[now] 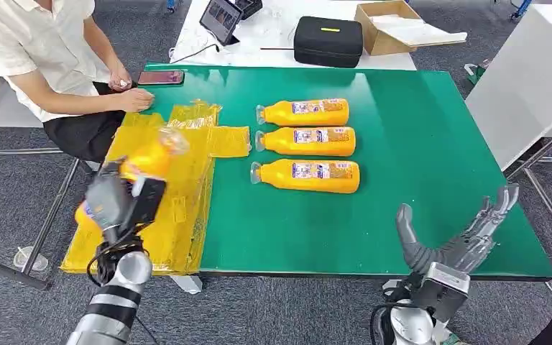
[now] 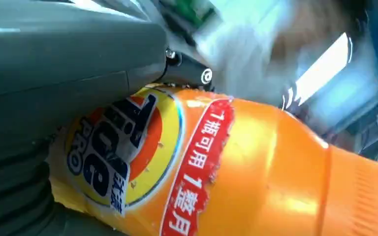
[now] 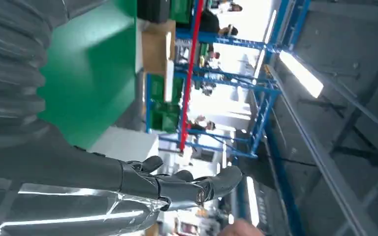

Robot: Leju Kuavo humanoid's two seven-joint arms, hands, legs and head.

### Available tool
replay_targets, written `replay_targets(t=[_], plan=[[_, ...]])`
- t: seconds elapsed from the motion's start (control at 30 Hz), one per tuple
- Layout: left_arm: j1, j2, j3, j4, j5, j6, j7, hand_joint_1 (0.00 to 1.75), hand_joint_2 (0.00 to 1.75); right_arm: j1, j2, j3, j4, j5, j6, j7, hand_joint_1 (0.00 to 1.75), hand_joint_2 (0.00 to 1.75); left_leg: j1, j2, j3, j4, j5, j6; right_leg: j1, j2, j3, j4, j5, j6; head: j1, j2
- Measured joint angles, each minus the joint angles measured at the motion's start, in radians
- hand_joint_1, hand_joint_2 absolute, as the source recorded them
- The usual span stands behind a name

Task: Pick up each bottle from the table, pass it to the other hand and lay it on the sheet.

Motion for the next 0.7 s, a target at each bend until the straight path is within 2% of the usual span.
replay_targets(t=[0.1, 0.17, 0.23, 0.3, 0.33, 0.37, 0.4, 0.47, 0.5, 0.53, 0.57, 0.63, 0.67, 0.7], plan=[[-0.056, 0.006, -0.062, 0.137, -0.068, -0.071, 0.021, 1.73, 1.75, -0.013, -0.011, 0.025, 0.026, -0.021, 0.000, 0.000, 0.00, 1.75, 0.000, 0.001, 0.000, 0.000, 0.000, 0.000, 0.000, 0.000, 0.000, 0.000, 0.002, -0.002, 0.000, 0.000], [-0.085, 0.014, -0.104, 0.217, -0.092, -0.128, 0.031, 1.64, 1.75, -0.018, -0.019, 0.036, 0.041, -0.031, 0.000, 0.000, 0.00, 1.75, -0.001, 0.002, 0.000, 0.000, 0.000, 0.000, 0.000, 0.000, -0.001, 0.000, 0.002, -0.002, 0.000, 0.000], [-0.104, 0.020, -0.130, 0.281, -0.092, -0.200, 0.037, 1.68, 1.75, -0.024, -0.028, 0.048, 0.057, -0.045, 0.000, 0.000, 0.00, 1.75, -0.001, 0.002, 0.000, 0.000, 0.000, 0.000, 0.000, 0.000, -0.001, 0.000, 0.002, -0.002, 0.000, 0.000], [-0.121, 0.029, -0.156, 0.328, -0.103, -0.241, 0.035, 1.50, 1.75, -0.027, -0.037, 0.057, 0.067, -0.059, 0.000, 0.000, 0.00, 1.75, 0.000, 0.001, 0.000, 0.000, 0.000, 0.000, 0.000, 0.000, 0.000, 0.000, 0.002, -0.002, 0.000, 0.000], [-0.130, 0.033, -0.165, 0.346, -0.103, -0.244, 0.033, 1.50, 1.75, -0.028, -0.040, 0.061, 0.073, -0.062, 0.000, 0.000, 0.00, 1.75, 0.000, 0.001, 0.000, 0.000, 0.000, 0.000, 0.000, 0.000, 0.000, 0.000, 0.002, -0.002, 0.000, 0.000], [-0.136, 0.036, -0.171, 0.360, -0.104, -0.244, 0.029, 1.17, 1.75, -0.029, -0.044, 0.065, 0.078, -0.064, 0.000, 0.000, 0.00, 1.75, 0.000, 0.001, 0.000, 0.000, 0.000, 0.000, 0.000, 0.000, 0.000, 0.000, 0.002, -0.002, 0.000, 0.000], [-0.139, 0.042, -0.177, 0.375, -0.106, -0.243, 0.023, 1.34, 1.75, -0.029, -0.047, 0.069, 0.082, -0.066, 0.000, 0.000, 0.00, 1.75, 0.000, 0.001, 0.001, 0.000, 0.000, 0.000, 0.000, 0.000, 0.000, 0.000, 0.002, -0.002, 0.000, 0.000], [-0.144, 0.051, -0.192, 0.393, -0.110, -0.241, 0.007, 1.36, 1.75, -0.029, -0.053, 0.076, 0.090, -0.072, 0.000, 0.000, 0.00, 1.75, 0.000, 0.001, 0.001, 0.000, 0.000, 0.000, 0.000, 0.000, 0.001, 0.000, 0.002, -0.002, 0.000, 0.000], [-0.148, 0.055, -0.199, 0.404, -0.120, -0.242, 0.001, 1.29, 1.75, -0.030, -0.056, 0.080, 0.093, -0.077, 0.000, 0.000, 0.00, 1.75, 0.000, 0.001, 0.001, -0.001, 0.000, 0.000, 0.001, 0.000, 0.001, 0.000, 0.002, -0.002, 0.000, 0.000], [-0.150, 0.059, -0.207, 0.413, -0.130, -0.246, -0.003, 1.17, 1.75, -0.031, -0.058, 0.084, 0.096, -0.081, 0.000, 0.000, 0.00, 1.75, 0.001, 0.001, 0.002, -0.001, 0.001, -0.001, 0.001, 0.000, 0.001, 0.000, 0.002, -0.002, 0.000, 0.000], [-0.152, 0.063, -0.218, 0.421, -0.142, -0.252, -0.005, 0.75, 1.75, -0.033, -0.061, 0.087, 0.100, -0.084, 0.000, 0.000, 0.00, 1.75, 0.001, 0.001, 0.002, -0.001, 0.001, -0.002, 0.001, 0.000, 0.001, 0.000, 0.002, -0.003, 0.000, 0.000], [-0.158, 0.071, -0.236, 0.433, -0.159, -0.264, -0.006, 0.75, 1.75, -0.037, -0.065, 0.095, 0.107, -0.089, 0.002, 0.000, 0.00, 1.75, 0.001, 0.001, 0.002, -0.001, 0.002, -0.002, 0.001, 0.000, 0.001, 0.000, 0.003, -0.003, 0.000, 0.000], [-0.162, 0.076, -0.245, 0.440, -0.166, -0.269, -0.003, 0.49, 1.75, -0.040, -0.066, 0.098, 0.111, -0.091, 0.003, 0.000, 0.00, 1.75, 0.001, 0.001, 0.002, -0.001, 0.003, -0.002, 0.001, 0.000, 0.002, 0.000, 0.003, -0.003, 0.000, 0.000], [-0.166, 0.080, -0.252, 0.447, -0.178, -0.276, 0.003, 0.16, 1.75, -0.043, -0.068, 0.101, 0.116, -0.094, 0.006, 0.000, 0.00, 1.75, 0.001, 0.001, 0.002, -0.001, 0.003, -0.002, 0.001, 0.000, 0.002, 0.000, 0.003, -0.003, 0.000, 0.000]])
